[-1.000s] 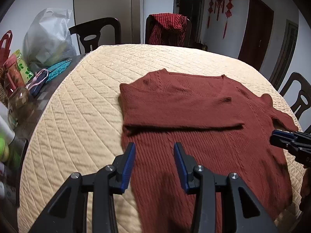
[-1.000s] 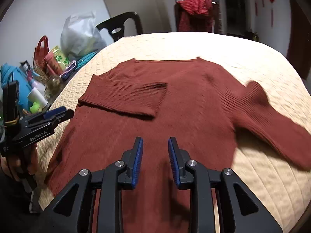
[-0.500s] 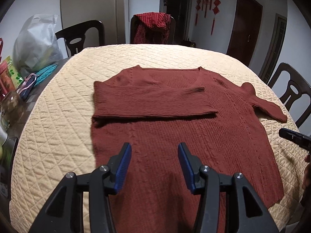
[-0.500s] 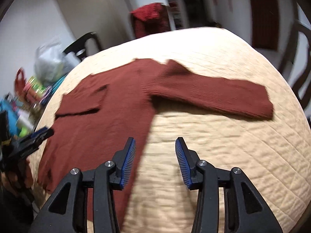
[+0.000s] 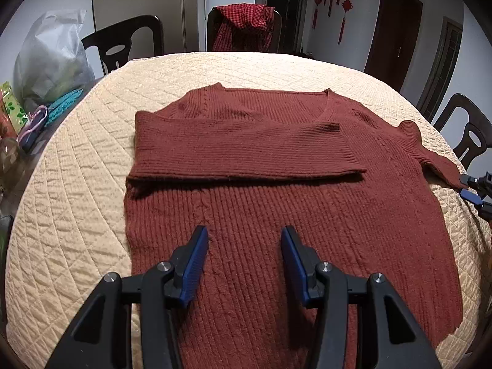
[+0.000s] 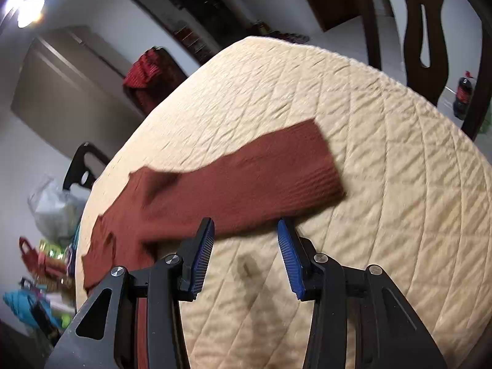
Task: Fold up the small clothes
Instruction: 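Grasp the cuff of the other sleeve with the right tool, then lay the held sleeve across the chest with the right tool and release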
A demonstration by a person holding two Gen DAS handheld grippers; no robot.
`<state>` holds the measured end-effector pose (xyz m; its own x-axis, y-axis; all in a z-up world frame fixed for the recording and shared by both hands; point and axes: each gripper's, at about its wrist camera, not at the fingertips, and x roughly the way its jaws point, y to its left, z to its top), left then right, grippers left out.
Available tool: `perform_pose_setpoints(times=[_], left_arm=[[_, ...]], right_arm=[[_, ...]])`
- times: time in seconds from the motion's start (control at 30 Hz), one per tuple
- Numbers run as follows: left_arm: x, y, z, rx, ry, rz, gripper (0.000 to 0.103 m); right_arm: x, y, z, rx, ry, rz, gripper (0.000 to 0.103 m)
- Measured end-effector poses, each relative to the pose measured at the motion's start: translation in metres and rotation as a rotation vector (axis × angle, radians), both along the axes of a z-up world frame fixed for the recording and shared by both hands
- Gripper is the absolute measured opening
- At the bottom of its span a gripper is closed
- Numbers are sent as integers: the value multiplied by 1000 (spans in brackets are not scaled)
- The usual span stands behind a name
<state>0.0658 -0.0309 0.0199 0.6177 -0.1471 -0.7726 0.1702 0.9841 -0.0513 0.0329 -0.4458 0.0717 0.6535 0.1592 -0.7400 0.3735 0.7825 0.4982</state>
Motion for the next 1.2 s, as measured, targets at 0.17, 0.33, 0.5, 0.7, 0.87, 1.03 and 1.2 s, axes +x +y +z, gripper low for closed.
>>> perform_pose_setpoints(times=[0.17, 0.33, 0.5, 0.7, 0.87, 1.03, 1.2], left_arm=[[-2, -1, -3, 1, -15, -8, 57], [-2, 0, -3, -9, -13, -13, 59], [-3, 0, -3, -16, -10, -24, 64], [-2, -3, -4, 0, -9, -32, 66], [-2, -3, -4, -3, -9, -32, 67], [-2, -2, -4, -11, -9, -33, 67], [-3, 0, -4, -22, -8, -32, 67]], right_arm=[[11, -17, -1, 32, -21, -64, 44], [32, -16, 7, -60, -3, -42, 11], [37, 10, 40, -82, -106, 45, 10], [49, 89, 89, -91, -263, 272, 10], [77, 173, 93, -81, -277, 483, 10], [100, 240, 73, -84, -229, 634, 10], [110, 291, 21, -75, -94, 791, 12]])
